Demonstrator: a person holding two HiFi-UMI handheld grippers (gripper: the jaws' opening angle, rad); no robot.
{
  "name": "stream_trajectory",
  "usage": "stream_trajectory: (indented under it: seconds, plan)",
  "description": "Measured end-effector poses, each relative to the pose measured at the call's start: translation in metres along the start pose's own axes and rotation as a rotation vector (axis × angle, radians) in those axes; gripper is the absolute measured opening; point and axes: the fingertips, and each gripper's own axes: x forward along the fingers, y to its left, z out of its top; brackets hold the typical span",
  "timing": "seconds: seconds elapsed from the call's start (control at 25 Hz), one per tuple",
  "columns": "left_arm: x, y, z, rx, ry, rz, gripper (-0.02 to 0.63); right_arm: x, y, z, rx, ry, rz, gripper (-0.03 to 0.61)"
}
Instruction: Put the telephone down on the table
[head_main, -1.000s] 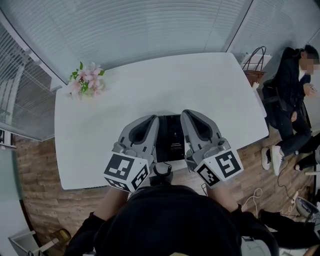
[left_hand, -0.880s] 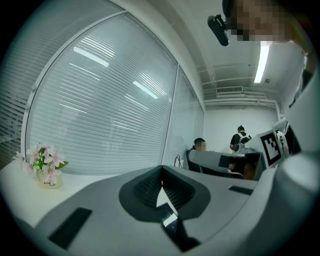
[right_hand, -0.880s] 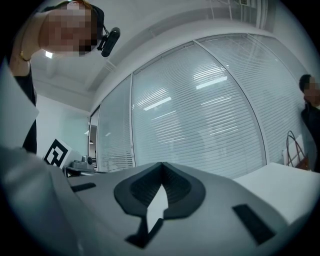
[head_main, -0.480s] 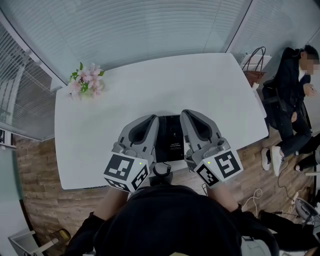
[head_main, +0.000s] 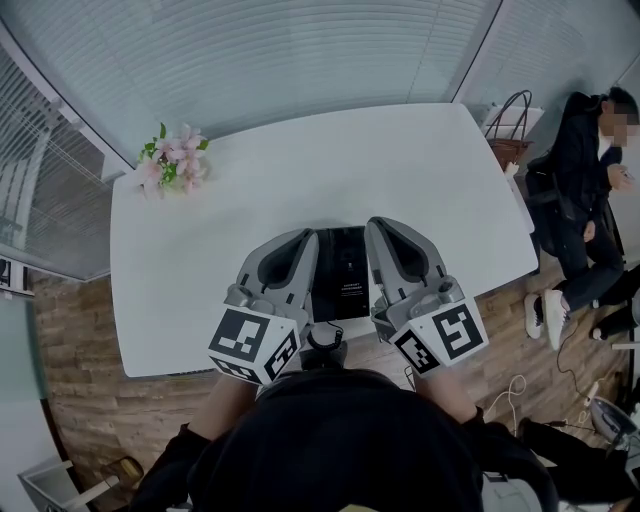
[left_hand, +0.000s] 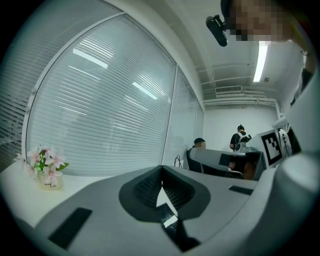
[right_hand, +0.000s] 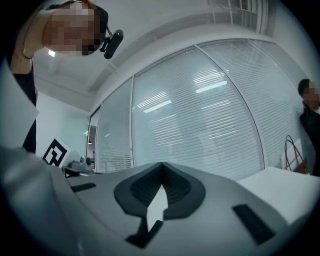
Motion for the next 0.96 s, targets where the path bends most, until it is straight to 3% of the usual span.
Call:
stream_trajectory:
  seconds: [0.96]
  plan:
    - [-0.005, 0.0003, 0.003, 0.003, -0.017, 0.004, 0.014, -0.0024, 0.0042, -0.0008, -0.012, -0.004, -0.011, 0.003]
